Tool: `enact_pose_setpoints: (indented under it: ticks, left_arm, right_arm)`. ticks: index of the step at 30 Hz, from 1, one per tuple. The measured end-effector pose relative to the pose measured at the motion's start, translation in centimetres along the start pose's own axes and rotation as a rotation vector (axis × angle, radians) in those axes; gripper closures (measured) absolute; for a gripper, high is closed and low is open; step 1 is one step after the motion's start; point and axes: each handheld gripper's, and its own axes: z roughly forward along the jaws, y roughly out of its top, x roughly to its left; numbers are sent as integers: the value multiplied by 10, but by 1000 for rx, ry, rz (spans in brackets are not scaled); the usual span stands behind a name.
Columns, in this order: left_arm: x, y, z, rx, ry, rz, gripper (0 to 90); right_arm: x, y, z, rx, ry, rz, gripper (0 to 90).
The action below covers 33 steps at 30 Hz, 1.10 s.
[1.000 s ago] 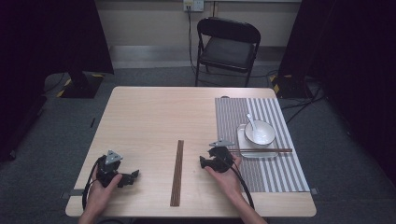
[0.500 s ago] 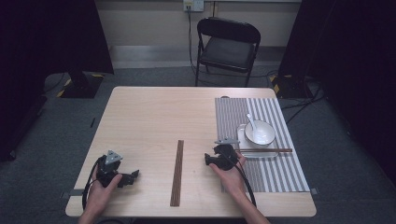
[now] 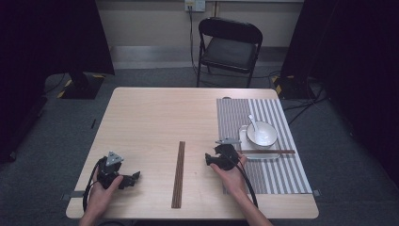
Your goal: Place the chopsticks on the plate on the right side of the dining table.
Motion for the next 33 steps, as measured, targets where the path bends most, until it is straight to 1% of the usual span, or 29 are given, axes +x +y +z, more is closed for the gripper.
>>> enact_pose_setpoints:
  ticks: [4, 7, 12, 14, 20, 22, 33]
  left_arm:
    - [0, 0, 0, 0, 0, 0, 0]
    - [0, 0, 0, 0, 0, 0, 0]
    - [0, 0, 0, 0, 0, 0, 0]
    - [0, 0, 0, 0, 0, 0, 0]
    - [0, 0, 0, 0, 0, 1, 0]
    - [0, 0, 0, 0, 0, 0, 0]
    - [0, 0, 0, 0, 0, 0, 0]
  right_arm:
    - [-4, 4, 3, -7, -10, 22, 319]
    - [-7, 4, 4, 0, -15, 37, 319]
    - [-7, 3, 4, 3, -17, 38, 319]
    - [-7, 3, 4, 5, -13, 38, 319]
    - [-3, 2, 1, 3, 3, 19, 319]
    - [-2, 1, 0, 7, 6, 21, 319]
    - [-6, -2, 0, 22, -7, 25, 320]
